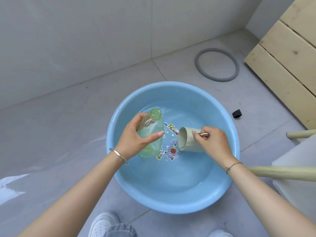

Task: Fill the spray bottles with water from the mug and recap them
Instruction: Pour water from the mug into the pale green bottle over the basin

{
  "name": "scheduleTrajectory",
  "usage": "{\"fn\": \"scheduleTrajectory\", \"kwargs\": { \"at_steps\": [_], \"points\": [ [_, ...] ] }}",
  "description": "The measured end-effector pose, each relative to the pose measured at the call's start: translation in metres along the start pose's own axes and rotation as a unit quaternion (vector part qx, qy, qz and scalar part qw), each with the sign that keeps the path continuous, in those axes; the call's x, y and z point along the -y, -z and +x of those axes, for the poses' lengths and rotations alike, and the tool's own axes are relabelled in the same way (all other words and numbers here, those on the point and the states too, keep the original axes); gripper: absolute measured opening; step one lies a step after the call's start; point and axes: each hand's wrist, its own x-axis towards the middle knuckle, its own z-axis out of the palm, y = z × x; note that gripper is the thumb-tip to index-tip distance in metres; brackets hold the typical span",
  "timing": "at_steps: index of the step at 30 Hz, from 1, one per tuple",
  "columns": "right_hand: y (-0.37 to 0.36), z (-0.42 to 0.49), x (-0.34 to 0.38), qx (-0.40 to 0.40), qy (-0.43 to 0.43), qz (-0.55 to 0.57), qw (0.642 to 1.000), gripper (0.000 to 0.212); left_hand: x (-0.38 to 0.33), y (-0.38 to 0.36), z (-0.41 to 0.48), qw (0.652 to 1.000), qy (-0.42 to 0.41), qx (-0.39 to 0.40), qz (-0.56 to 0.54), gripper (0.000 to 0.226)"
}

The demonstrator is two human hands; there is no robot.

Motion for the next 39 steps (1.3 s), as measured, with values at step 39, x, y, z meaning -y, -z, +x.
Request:
{"fn": "scheduleTrajectory", "kwargs": {
  "at_steps": [39],
  "points": [
    [0.083, -0.030, 0.099, -0.140, 0.175, 0.088, 0.971, 0.046, -0.004, -0.002, -0.006, 0.980, -0.003, 0.050, 0.192, 0.064]
  ]
}}
